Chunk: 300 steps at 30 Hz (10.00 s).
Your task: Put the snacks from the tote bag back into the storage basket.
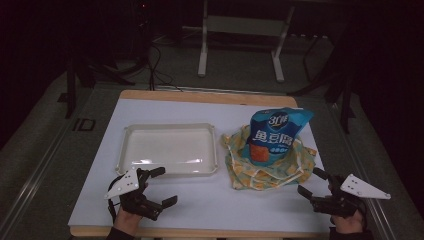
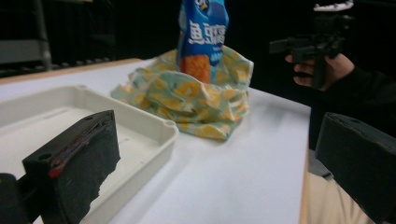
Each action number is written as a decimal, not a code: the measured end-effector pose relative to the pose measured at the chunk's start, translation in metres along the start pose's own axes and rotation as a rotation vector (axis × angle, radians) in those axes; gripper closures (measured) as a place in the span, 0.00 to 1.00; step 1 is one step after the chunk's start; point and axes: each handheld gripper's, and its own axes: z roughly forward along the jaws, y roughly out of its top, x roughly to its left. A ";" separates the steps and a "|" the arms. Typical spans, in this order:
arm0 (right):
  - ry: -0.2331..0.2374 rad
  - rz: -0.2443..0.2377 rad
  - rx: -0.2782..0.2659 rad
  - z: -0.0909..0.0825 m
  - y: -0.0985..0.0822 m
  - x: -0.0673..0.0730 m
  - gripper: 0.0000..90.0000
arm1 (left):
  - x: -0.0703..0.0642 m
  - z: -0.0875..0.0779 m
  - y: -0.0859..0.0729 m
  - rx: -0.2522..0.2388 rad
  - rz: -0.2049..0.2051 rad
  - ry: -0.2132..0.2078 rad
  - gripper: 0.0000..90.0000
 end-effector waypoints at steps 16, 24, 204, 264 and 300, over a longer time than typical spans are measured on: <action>0.134 -0.019 0.050 -0.008 0.005 -0.002 0.14 | -0.003 0.012 0.006 0.019 -0.090 -0.068 0.00; 0.154 -0.058 0.067 -0.012 0.009 0.000 0.12 | -0.004 0.022 0.013 0.053 -0.061 -0.115 0.00; 0.081 -0.092 0.095 0.092 0.095 -0.065 0.99 | 0.024 0.268 0.136 0.233 0.070 0.002 0.98; 0.142 -0.193 0.029 0.125 0.189 0.002 0.99 | 0.033 0.161 0.205 0.185 0.075 0.101 0.99; 0.259 -0.260 0.029 0.201 0.217 0.083 0.99 | 0.058 0.048 0.193 0.166 0.037 0.215 0.99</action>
